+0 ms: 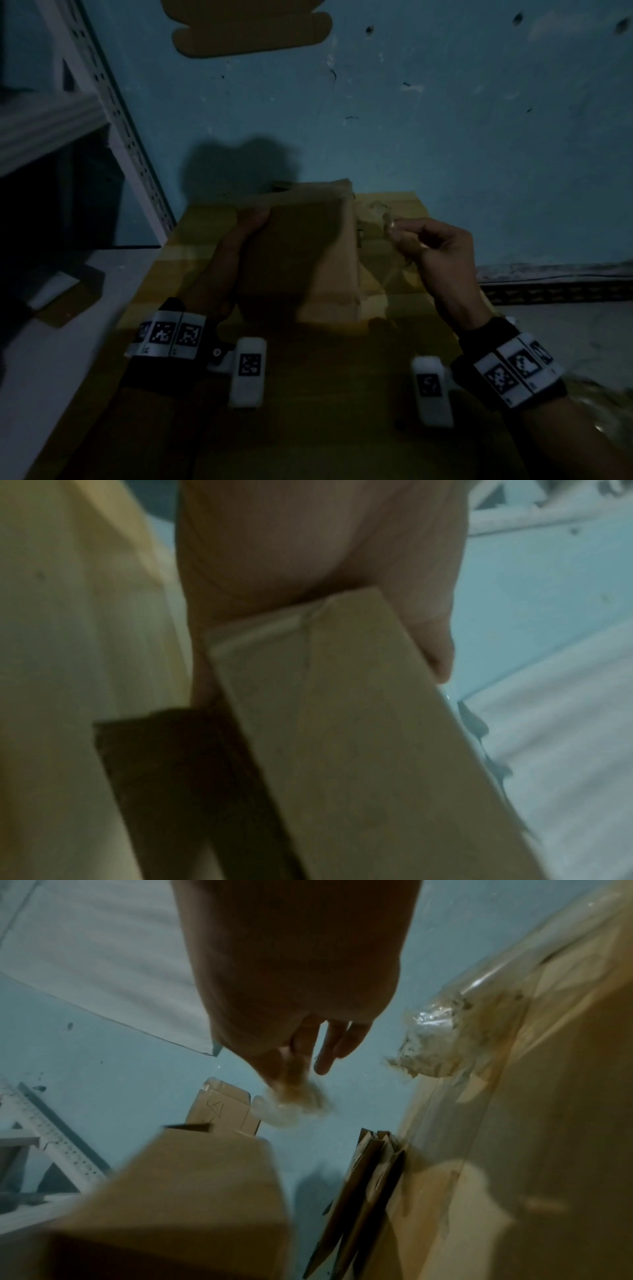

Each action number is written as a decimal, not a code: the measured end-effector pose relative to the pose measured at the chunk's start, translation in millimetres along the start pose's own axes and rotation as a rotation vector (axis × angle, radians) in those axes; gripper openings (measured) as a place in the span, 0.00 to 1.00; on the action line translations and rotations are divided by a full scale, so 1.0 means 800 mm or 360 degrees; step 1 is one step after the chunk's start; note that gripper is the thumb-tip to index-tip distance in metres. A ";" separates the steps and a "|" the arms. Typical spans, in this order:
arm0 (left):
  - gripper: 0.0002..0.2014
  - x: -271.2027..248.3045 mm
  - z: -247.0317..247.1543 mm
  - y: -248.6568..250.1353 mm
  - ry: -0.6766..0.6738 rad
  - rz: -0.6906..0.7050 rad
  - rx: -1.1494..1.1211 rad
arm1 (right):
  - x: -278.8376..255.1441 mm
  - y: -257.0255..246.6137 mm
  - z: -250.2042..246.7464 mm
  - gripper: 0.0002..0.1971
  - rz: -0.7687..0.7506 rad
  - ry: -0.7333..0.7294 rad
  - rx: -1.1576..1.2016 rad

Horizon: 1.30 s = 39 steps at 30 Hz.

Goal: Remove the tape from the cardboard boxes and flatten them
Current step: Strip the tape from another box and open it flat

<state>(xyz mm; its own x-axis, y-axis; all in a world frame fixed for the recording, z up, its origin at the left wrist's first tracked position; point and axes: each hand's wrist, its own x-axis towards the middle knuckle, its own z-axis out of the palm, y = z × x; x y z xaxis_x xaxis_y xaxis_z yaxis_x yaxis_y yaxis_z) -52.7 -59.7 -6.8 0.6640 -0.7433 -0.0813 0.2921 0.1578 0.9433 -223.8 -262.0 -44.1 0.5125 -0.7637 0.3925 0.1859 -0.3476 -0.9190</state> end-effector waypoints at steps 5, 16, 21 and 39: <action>0.14 0.001 -0.004 -0.001 0.0116 0.0000 0.0285 | 0.004 0.012 -0.007 0.09 0.0100 0.0120 -0.0102; 0.22 -0.005 -0.001 0.002 0.0069 -0.0033 0.0272 | 0.010 0.004 -0.021 0.14 0.0037 0.0489 -0.0293; 0.26 -0.004 -0.006 0.002 0.0028 -0.0099 0.0245 | 0.013 0.007 -0.023 0.14 0.0018 0.0578 -0.0399; 0.20 -0.008 -0.004 0.007 -0.0026 -0.0093 0.0012 | 0.011 0.008 -0.032 0.07 0.0038 0.0555 -0.0704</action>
<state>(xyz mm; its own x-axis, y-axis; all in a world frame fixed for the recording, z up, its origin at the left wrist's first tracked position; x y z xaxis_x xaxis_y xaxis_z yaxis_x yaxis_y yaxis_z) -53.1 -52.1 -2.4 0.6344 -0.7618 -0.1312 0.3248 0.1087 0.9395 -239.4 -285.0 -45.8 0.1911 -0.8827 0.4293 -0.2300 -0.4654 -0.8547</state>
